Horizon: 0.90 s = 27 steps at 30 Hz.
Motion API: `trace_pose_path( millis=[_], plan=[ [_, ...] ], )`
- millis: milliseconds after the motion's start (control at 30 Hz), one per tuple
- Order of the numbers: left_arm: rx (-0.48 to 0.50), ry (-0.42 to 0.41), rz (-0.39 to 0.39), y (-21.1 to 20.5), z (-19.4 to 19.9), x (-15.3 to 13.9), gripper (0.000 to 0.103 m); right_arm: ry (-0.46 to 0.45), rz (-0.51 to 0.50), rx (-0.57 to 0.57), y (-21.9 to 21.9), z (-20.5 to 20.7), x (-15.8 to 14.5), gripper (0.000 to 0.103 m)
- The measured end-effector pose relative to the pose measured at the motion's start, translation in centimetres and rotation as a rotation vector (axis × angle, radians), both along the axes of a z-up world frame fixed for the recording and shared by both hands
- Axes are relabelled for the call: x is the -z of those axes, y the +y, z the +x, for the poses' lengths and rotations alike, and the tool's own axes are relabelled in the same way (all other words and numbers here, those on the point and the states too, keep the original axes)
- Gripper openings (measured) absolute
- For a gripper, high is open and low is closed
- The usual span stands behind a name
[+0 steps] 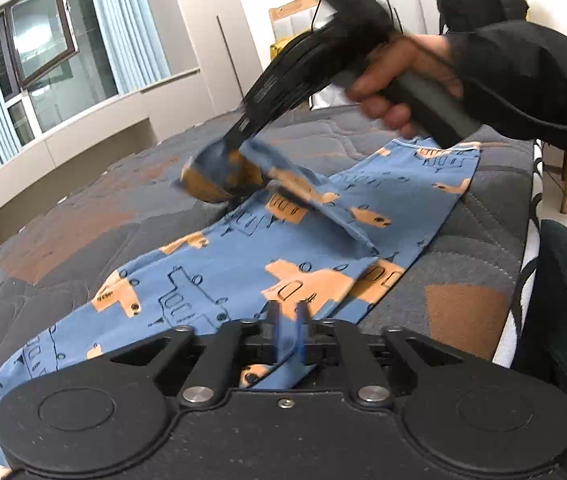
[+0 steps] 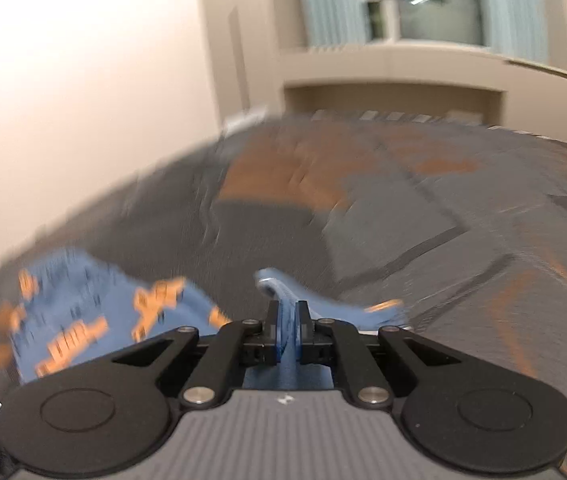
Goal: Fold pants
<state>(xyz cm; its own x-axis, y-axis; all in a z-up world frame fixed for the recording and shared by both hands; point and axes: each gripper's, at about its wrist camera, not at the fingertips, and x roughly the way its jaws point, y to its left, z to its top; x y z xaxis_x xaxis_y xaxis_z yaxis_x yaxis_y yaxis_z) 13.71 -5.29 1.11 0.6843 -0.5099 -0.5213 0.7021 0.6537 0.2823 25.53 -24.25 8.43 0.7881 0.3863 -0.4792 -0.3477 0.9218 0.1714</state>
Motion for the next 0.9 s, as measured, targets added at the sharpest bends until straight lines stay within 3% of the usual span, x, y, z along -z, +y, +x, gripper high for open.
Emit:
trace_pose_path(
  millis=[167, 267, 400, 467, 567, 600, 633, 700, 900],
  plan=[
    [0.043, -0.011, 0.018, -1.3, -0.2, 0.2, 0.024, -0.137, 0.179, 0.208, -6.6, -7.4, -0.7, 0.007],
    [0.067, -0.020, 0.037, -2.8, -0.1, 0.4, 0.032, -0.179, 0.291, 0.354, -10.1, -12.8, 0.7, 0.007],
    [0.088, -0.034, 0.078, -5.3, 0.2, 0.8, 0.033, -0.121, 0.443, 0.493, -13.0, -17.5, 4.8, 0.005],
    [0.088, -0.049, 0.120, -6.7, -0.1, 1.1, 0.031, -0.061, 0.467, 0.512, -13.6, -18.4, 6.8, 0.005],
    [0.091, -0.069, 0.159, -7.9, -0.3, 1.5, 0.025, -0.026, 0.403, 0.514, -13.7, -19.4, 8.3, 0.014],
    [0.088, -0.072, 0.168, -8.1, -0.4, 1.5, 0.025, -0.029, 0.362, 0.514, -13.6, -19.6, 8.3, 0.022],
    [0.085, -0.074, 0.173, -8.2, -0.4, 1.5, 0.025, -0.041, 0.317, 0.516, -13.5, -19.8, 8.2, 0.040],
    [0.081, -0.074, 0.183, -8.3, -0.4, 1.6, 0.026, -0.075, 0.248, 0.510, -12.8, -20.1, 7.7, 0.061],
    [0.070, -0.078, 0.212, -8.5, -0.6, 1.4, 0.026, -0.181, -0.014, 0.383, -9.0, -19.4, 6.1, 0.079]
  ],
)
